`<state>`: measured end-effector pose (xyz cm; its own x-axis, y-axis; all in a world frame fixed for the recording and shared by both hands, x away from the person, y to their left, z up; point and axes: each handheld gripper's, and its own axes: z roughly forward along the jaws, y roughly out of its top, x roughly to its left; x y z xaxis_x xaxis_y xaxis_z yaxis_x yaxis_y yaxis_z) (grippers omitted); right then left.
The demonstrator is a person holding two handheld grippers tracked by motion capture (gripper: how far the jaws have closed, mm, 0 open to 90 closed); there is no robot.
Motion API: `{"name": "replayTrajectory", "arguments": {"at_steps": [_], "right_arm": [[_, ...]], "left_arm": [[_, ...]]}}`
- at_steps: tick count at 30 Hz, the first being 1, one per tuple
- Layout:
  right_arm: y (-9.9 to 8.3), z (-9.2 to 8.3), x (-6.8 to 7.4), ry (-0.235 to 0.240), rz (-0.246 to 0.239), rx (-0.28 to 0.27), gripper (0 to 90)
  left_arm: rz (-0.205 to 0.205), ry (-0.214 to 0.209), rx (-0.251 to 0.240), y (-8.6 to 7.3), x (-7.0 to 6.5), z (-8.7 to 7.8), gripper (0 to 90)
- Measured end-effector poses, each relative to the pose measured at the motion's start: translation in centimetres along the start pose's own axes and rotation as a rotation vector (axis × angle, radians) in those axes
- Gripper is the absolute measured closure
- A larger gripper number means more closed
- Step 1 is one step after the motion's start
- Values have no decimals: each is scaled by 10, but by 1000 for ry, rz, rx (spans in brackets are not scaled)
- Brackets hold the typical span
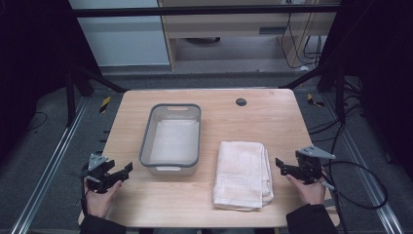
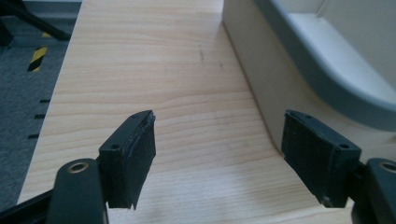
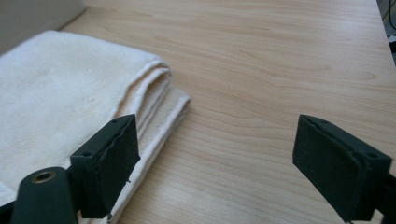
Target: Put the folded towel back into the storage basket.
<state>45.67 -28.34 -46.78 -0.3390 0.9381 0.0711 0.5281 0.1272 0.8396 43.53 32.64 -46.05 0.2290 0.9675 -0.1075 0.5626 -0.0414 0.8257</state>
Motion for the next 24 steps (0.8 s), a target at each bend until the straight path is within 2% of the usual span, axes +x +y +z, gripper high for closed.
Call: {"name": "replayTrajectory", "arguments": {"at_steps": [4,10,19,24], "right_arm": [[1,-2,2,22,5,-12,161],[3,-3,4,42,4,-15,188],[7,-6,6,47,-5,-31,204],[11,-11,7,47,-1,-54,214]], "left_arm": [[14,-11,-17,2,-6,-6,271],[5,-29,-25,5,-9,-10,287],[4,-57,-47,8,-14,-15,289],[19,-60,-61,12,-17,-17,291]]}}
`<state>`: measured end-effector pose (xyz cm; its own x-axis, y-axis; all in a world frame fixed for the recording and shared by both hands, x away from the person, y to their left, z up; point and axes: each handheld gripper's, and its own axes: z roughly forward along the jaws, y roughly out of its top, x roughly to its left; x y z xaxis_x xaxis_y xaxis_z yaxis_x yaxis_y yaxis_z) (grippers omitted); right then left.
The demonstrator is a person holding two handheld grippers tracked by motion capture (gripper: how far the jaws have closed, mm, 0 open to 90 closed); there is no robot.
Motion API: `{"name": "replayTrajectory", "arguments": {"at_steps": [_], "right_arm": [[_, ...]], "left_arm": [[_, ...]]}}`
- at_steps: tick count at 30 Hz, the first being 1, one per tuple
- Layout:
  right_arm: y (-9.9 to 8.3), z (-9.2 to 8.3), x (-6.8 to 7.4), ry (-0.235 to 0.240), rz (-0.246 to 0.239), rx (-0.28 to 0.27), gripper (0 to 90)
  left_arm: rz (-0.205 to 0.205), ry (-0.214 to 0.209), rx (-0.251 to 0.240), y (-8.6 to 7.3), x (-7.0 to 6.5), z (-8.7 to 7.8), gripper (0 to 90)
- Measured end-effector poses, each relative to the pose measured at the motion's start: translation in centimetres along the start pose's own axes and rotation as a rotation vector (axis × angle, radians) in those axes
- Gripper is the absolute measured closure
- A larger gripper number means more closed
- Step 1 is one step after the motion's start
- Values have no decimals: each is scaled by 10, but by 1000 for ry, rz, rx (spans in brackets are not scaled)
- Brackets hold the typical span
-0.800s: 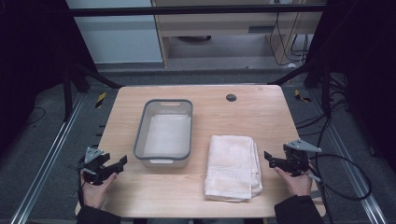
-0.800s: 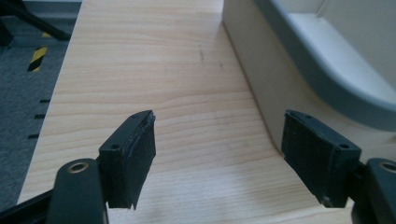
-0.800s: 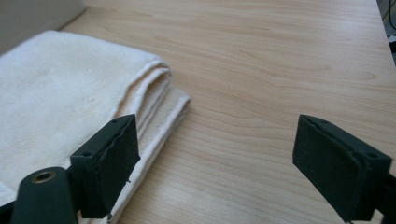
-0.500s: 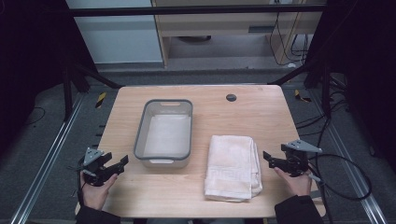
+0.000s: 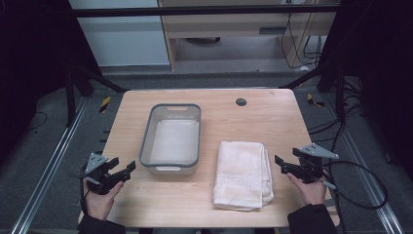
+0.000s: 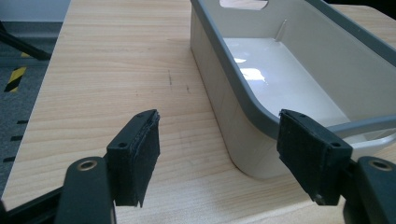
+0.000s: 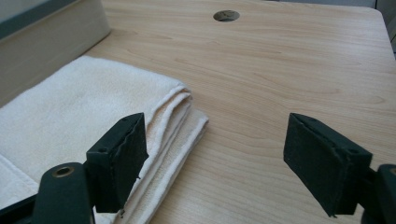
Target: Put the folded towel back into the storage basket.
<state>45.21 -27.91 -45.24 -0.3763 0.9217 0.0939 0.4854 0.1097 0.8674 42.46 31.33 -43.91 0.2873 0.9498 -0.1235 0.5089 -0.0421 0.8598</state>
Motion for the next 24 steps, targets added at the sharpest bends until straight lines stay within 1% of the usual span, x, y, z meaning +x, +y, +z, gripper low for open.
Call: {"name": "replayTrajectory", "arguments": {"at_steps": [2,5,7,9,11,12,16,21,24], "right_arm": [[1,-1,0,5,5,0,210],[6,-3,1,4,-1,-7,221],[9,-5,2,2,-7,-9,228],[12,-5,2,-3,-18,-12,235],[14,-6,2,-3,-19,-12,238],[18,-6,3,-2,-24,-15,248],[23,-6,4,5,-30,-16,256],[29,-5,5,11,-31,-17,276],[35,-6,7,17,-22,-22,277]], "left_arm": [[-2,0,-3,1,0,0,292],[-4,0,-12,4,0,-2,293],[-12,-9,-23,7,-1,-3,295],[-10,-11,-25,8,-2,-3,296],[-5,-15,-27,10,-4,-3,300],[-7,-20,-28,11,-5,-3,305],[0,-25,-37,16,-8,-4,312],[9,-30,-48,22,-13,-3,319],[15,-39,-62,27,-18,-3,325]]}}
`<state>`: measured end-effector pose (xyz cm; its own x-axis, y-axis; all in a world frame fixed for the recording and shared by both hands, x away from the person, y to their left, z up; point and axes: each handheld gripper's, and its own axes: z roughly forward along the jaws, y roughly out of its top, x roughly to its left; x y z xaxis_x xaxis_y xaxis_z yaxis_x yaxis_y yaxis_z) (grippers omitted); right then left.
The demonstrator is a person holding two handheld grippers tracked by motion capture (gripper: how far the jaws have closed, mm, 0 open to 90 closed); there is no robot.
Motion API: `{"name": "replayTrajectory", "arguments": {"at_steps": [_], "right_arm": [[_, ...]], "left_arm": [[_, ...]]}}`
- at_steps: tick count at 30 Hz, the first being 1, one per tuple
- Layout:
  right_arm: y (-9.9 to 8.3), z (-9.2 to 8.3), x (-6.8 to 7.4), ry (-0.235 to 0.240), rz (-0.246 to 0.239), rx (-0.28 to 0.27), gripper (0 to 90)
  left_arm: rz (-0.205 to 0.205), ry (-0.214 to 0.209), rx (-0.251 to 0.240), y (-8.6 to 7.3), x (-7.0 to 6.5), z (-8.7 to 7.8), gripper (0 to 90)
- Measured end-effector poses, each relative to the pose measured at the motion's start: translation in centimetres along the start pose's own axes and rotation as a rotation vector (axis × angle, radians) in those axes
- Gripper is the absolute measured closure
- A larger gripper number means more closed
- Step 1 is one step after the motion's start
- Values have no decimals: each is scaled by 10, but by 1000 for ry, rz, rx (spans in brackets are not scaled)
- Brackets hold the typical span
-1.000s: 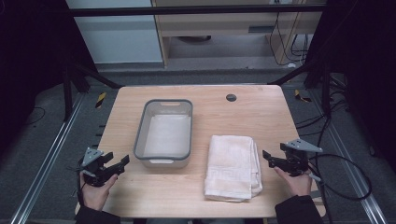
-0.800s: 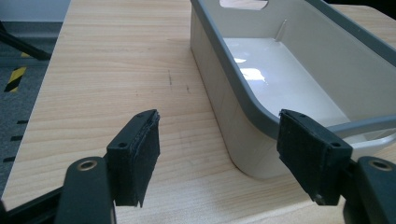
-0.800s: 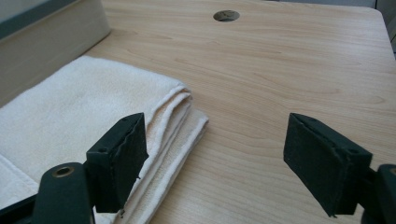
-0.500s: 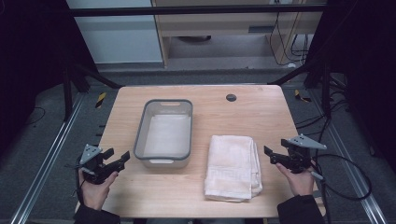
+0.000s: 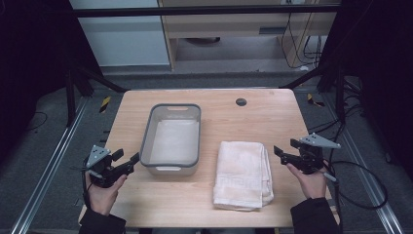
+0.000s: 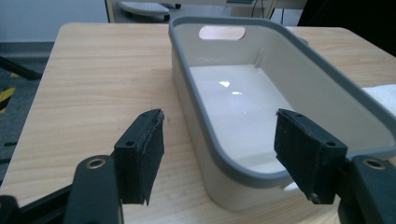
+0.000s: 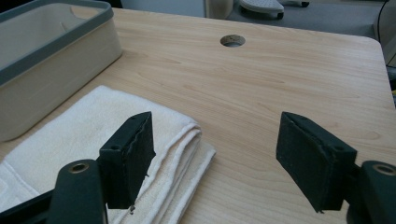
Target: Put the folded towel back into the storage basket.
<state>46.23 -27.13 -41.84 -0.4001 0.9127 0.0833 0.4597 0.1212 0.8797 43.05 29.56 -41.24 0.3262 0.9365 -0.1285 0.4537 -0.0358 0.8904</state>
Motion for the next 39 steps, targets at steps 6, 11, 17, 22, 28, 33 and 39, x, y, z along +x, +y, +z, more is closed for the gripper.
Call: {"name": "replayTrajectory", "arguments": {"at_steps": [6,11,17,22,28,33,39], "right_arm": [[9,1,3,12,-7,-9,279],[14,3,5,19,-12,-12,279],[19,5,8,27,-16,-9,282],[24,7,11,35,-20,-5,293],[24,14,14,52,-16,10,304],[24,17,15,63,-13,20,306],[23,21,17,75,-3,28,299]], "left_arm": [[15,-22,-13,8,-11,2,328],[26,-40,-22,13,-22,6,333],[45,-77,-32,20,-42,11,340],[68,-111,-34,24,-60,14,350],[90,-148,-28,26,-78,18,357],[112,-183,-16,27,-97,23,362],[133,-218,2,25,-119,30,373]]}}
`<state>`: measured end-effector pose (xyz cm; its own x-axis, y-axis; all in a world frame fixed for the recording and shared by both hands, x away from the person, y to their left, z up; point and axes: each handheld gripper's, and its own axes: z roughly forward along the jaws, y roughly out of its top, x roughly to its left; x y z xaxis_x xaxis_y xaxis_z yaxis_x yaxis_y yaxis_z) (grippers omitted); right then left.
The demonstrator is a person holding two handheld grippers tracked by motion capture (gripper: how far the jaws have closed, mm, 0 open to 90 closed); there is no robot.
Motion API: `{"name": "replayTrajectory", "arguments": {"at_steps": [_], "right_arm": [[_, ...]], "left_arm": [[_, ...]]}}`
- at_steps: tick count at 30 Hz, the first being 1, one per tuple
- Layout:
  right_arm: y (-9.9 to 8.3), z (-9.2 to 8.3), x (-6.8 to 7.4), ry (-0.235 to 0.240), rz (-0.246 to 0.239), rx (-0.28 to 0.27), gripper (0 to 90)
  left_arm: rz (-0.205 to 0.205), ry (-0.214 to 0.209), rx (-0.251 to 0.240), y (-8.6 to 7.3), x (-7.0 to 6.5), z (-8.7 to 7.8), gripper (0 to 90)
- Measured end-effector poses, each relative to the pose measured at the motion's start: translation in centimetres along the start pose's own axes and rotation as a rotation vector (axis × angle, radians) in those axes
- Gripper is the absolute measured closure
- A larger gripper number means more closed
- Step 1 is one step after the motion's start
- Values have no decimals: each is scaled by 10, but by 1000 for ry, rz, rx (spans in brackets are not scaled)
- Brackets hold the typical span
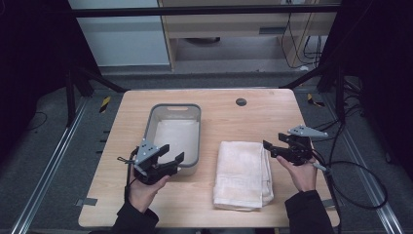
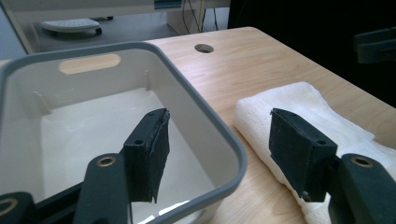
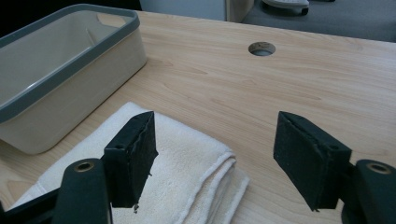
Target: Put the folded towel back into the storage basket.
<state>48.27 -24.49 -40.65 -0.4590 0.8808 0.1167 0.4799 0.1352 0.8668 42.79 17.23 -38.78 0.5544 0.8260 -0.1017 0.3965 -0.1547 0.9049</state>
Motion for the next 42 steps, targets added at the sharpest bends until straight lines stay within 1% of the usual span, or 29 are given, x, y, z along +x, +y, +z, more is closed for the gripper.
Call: {"name": "replayTrajectory", "arguments": {"at_steps": [2,8,9,10,14,16,19,25,28,31,34,35,36,37,41,42], "right_arm": [[0,1,1,5,1,-2,298],[-3,5,4,13,-12,8,299],[-3,6,5,14,-14,10,299],[-3,6,5,14,-14,10,299],[-5,11,7,20,-15,30,297],[-6,12,8,16,-21,40,296],[-8,15,10,11,-39,41,292],[-9,17,11,10,-34,56,286],[-10,19,11,10,-38,61,281],[-11,20,11,3,-46,73,275],[-12,22,10,5,-42,67,272],[-14,22,9,17,-21,58,272],[-16,22,6,22,1,60,270],[-17,23,5,14,-6,64,267],[-19,24,3,10,1,74,259],[-20,27,3,0,-5,92,252]], "left_arm": [[16,-11,14,-1,-7,4,373],[22,-51,31,-5,-22,11,381],[26,-63,41,-8,-28,13,381],[26,-63,41,-8,-28,13,383],[32,-87,60,-13,-38,18,385],[42,-91,72,-16,-41,20,387],[44,-96,83,-19,-44,23,389],[67,-109,115,-27,-53,29,397],[80,-118,132,-30,-57,31,400],[83,-127,139,-32,-61,33,406],[91,-136,151,-36,-65,36,410],[91,-138,156,-37,-67,37,410],[96,-140,160,-38,-68,38,411],[99,-143,165,-39,-70,40,411],[106,-149,187,-44,-75,45,413],[113,-152,197,-47,-78,48,412]]}}
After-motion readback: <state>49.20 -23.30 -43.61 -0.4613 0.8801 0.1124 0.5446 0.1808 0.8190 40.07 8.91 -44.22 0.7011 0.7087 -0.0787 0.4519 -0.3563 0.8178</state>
